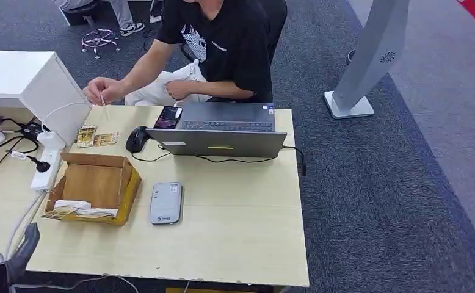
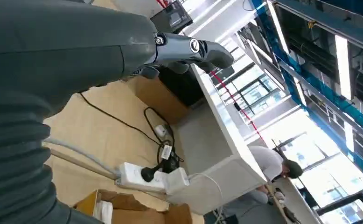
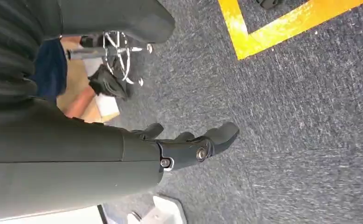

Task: Pass the card to the sensor for recognition and then transmit it.

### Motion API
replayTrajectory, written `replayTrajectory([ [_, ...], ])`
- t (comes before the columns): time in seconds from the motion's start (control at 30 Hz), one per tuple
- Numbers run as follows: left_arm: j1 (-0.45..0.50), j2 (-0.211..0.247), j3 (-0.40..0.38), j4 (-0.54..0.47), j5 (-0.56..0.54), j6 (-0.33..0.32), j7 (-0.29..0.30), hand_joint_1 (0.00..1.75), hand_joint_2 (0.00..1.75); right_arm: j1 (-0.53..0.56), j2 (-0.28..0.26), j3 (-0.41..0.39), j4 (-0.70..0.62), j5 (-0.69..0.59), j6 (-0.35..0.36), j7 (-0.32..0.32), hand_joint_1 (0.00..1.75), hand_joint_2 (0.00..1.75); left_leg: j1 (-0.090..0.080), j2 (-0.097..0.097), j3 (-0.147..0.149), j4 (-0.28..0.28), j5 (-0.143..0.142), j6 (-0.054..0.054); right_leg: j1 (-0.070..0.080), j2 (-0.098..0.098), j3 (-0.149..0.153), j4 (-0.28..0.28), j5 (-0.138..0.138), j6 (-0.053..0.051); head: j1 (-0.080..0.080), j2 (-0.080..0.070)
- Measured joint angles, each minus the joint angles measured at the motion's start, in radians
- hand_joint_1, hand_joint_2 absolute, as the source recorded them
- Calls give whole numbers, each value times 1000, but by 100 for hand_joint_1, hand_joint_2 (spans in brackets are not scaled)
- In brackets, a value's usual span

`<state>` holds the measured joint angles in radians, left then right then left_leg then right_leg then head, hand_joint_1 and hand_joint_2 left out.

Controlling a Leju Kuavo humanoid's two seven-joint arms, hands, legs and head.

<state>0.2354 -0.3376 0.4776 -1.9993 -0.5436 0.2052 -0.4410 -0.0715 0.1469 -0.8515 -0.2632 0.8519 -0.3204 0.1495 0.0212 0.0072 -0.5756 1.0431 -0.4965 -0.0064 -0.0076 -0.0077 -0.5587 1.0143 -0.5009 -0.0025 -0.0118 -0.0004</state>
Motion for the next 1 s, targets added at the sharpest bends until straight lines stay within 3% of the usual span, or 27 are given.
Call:
replayTrajectory([
  [0.23,-57,10,3,-4,-16,-121,44,0,175,-5,-4,-14,0,52,28,-11,0,175,0,0,0,0,1,1,0,0,0,0,0,0,0,0],
  [0.37,-65,12,3,-3,-29,-135,54,0,175,-6,-5,-14,0,59,33,-15,0,175,0,0,0,0,1,0,0,0,0,0,0,0,0,0],
  [0.4,-110,19,3,8,-95,-143,75,0,175,-9,-9,-16,0,82,45,-19,0,175,0,0,1,0,1,0,0,1,0,0,1,1,0,0],
  [0.5,-147,24,2,31,-121,-139,103,0,175,-12,-11,-16,0,100,56,-22,0,175,0,1,1,0,1,0,0,1,-1,0,1,1,0,0],
  [0.6,-176,27,-1,74,-120,-183,137,0,175,-14,-13,-16,2,117,59,-32,0,175,0,1,1,0,1,0,0,2,0,0,1,1,0,0],
  [1.0,-227,32,-23,181,-127,-211,138,0,175,-16,-24,-18,6,135,60,-35,0,175,0,2,1,1,1,0,0,2,-1,0,1,1,0,0],
])
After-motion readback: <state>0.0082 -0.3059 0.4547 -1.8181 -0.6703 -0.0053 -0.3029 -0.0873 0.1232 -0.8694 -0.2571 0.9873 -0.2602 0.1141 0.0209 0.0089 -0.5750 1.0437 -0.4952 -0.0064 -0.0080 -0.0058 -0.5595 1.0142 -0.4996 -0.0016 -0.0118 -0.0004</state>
